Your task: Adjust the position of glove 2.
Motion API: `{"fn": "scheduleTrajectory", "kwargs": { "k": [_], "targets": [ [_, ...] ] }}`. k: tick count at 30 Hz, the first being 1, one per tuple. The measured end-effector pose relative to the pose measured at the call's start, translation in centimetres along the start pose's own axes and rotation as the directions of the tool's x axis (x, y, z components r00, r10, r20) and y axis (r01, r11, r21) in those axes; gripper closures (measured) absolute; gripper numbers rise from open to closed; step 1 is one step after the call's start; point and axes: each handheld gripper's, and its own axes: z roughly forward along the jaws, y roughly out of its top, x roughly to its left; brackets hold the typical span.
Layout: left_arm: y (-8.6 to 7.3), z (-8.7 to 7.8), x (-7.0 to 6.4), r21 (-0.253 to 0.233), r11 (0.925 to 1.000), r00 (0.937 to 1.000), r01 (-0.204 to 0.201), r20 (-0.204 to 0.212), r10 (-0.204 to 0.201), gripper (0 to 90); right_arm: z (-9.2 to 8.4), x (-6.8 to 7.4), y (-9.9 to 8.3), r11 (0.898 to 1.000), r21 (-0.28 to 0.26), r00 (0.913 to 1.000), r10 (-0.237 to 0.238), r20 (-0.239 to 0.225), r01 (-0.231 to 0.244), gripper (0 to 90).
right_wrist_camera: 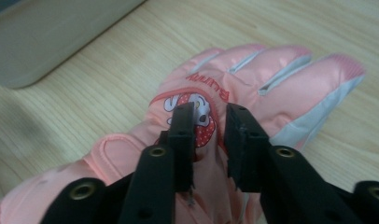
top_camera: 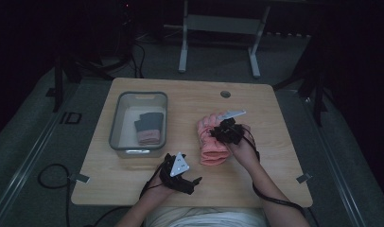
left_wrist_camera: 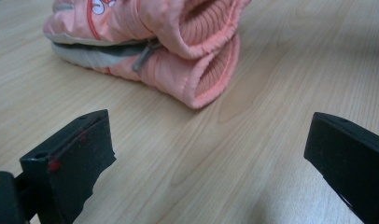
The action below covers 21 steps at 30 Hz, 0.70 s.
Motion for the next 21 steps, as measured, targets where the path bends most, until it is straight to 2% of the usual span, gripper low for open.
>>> {"fn": "scheduleTrajectory", "kwargs": {
  "k": [3, 4, 7, 8, 10, 11, 12, 16, 17, 19, 20, 21],
  "targets": [
    [0.2, -0.2, 0.2, -0.010, 0.9999, 1.0000, 0.005, 0.000, -0.005, 0.9, -0.5, 0.0, 0.2, 1.000, -0.021, 1.0000, -0.003, 0.000, 0.003, 67.7],
    [0.4, -0.4, 0.2, -0.016, 0.9998, 1.0000, 0.009, -0.002, -0.009, 0.9, -1.1, 0.0, 0.3, 0.999, -0.047, 1.0000, -0.005, -0.003, 0.005, 65.6],
    [1.8, -1.4, 0.7, -0.074, 0.9955, 0.9976, 0.058, -0.033, -0.061, 2.0, -1.9, -0.3, 0.3, 0.997, -0.074, 1.0000, 0.001, 0.007, 0.000, 64.4],
    [1.8, -1.4, 0.7, -0.074, 0.9955, 0.9976, 0.058, -0.033, -0.061, 3.1, -1.9, -0.3, 0.3, 0.997, -0.074, 1.0000, 0.001, 0.007, 0.000, 64.4],
    [2.8, -1.8, 1.1, -0.083, 0.9922, 0.9951, 0.093, -0.025, -0.095, 3.1, -2.2, -0.6, 0.3, 0.997, -0.078, 0.9999, 0.001, 0.017, 0.000, 62.8],
    [3.9, -2.1, 1.4, -0.081, 0.9897, 0.9926, 0.118, -0.020, -0.120, 3.3, -2.6, -0.9, 0.2, 0.996, -0.089, 0.9996, 0.010, 0.026, -0.008, 61.8],
    [3.9, -2.1, 1.4, -0.081, 0.9897, 0.9926, 0.118, -0.020, -0.120, 3.7, -2.8, -1.0, 0.1, 0.996, -0.091, 0.9992, 0.017, 0.035, -0.014, 60.8],
    [6.6, -1.8, 2.1, -0.060, 0.9932, 0.9927, 0.100, -0.062, -0.103, 4.3, -3.5, -1.5, -0.2, 0.992, -0.118, 0.9982, 0.045, 0.039, -0.040, 58.3],
    [7.3, -1.5, 2.3, -0.051, 0.9937, 0.9922, 0.100, -0.069, -0.104, 4.6, -3.6, -1.8, -0.4, 0.992, -0.112, 0.9975, 0.055, 0.044, -0.049, 58.3],
    [8.6, -0.6, 3.1, -0.038, 0.9941, 0.9904, 0.102, -0.090, -0.105, 5.4, -3.4, -2.2, -0.6, 0.993, -0.097, 0.9970, 0.073, 0.023, -0.071, 56.6],
    [9.8, 0.3, 4.1, -0.020, 0.9915, 0.9860, 0.129, -0.104, -0.130, 6.3, -3.3, -2.3, -0.8, 0.993, -0.088, 0.9968, 0.077, 0.023, -0.074, 56.5],
    [9.8, 0.3, 4.1, -0.020, 0.9915, 0.9860, 0.129, -0.104, -0.130, 7.9, -3.3, -2.3, -0.8, 0.993, -0.088, 0.9968, 0.077, 0.023, -0.074, 56.5]
  ]
}}
